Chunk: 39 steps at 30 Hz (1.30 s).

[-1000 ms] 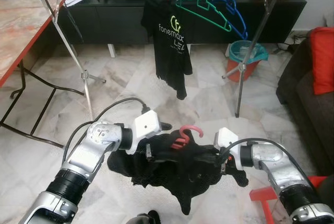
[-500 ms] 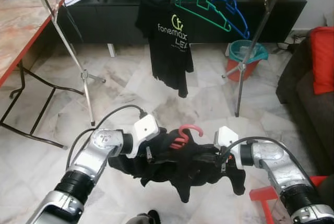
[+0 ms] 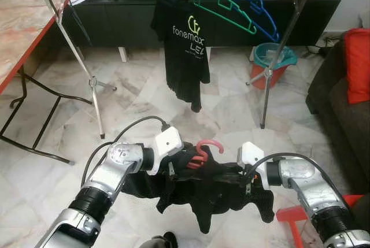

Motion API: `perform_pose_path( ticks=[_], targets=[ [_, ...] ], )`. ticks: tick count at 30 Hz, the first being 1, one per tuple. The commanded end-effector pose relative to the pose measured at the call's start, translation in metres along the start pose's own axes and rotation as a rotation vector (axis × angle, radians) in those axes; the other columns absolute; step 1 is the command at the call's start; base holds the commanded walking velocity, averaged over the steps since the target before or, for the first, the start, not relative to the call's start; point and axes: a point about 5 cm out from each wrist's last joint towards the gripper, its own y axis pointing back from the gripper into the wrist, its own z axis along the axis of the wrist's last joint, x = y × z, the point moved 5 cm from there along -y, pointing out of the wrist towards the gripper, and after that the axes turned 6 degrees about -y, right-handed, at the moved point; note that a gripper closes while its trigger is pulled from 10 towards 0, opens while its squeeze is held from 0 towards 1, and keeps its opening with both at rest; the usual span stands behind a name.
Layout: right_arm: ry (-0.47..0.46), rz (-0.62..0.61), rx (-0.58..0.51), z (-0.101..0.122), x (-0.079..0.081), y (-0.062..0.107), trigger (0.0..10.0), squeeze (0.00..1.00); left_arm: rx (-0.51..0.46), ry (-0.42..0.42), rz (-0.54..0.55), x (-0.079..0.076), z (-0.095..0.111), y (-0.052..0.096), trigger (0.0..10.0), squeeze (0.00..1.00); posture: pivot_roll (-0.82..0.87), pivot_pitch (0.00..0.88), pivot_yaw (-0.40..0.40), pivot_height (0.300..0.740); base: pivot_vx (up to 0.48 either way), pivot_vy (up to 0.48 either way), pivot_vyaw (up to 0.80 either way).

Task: Hang hanger

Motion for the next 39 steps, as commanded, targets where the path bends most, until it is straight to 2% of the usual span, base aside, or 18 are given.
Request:
perform_pose_path(
  ticks=[1,11,19,39],
  targets=[
    [0.042,0.030,-0.037,0.013,0.004,-0.002,0.0,0.00,-0.007,0.006,-0.024,-0.003,0.000,-0.001,0.0,0.00,0.08,0.131,0.029,0.736,0.000,0.000,0.00],
    [0.044,0.038,-0.053,0.018,0.004,-0.007,0.0,0.00,-0.032,0.030,-0.106,-0.017,0.003,-0.006,0.0,0.00,0.08,0.129,0.029,0.736,0.000,0.000,0.00],
    [0.054,0.043,-0.058,0.022,0.003,-0.008,0.0,0.00,-0.020,0.033,-0.141,-0.022,0.001,-0.005,0.0,0.00,0.08,0.128,0.028,0.736,0.000,0.000,0.00],
    [0.062,0.027,-0.043,0.020,-0.001,-0.010,0.0,0.00,-0.033,0.053,-0.131,-0.021,0.002,0.001,0.0,0.00,0.08,0.116,0.028,0.736,0.000,0.000,0.00]
  ],
)
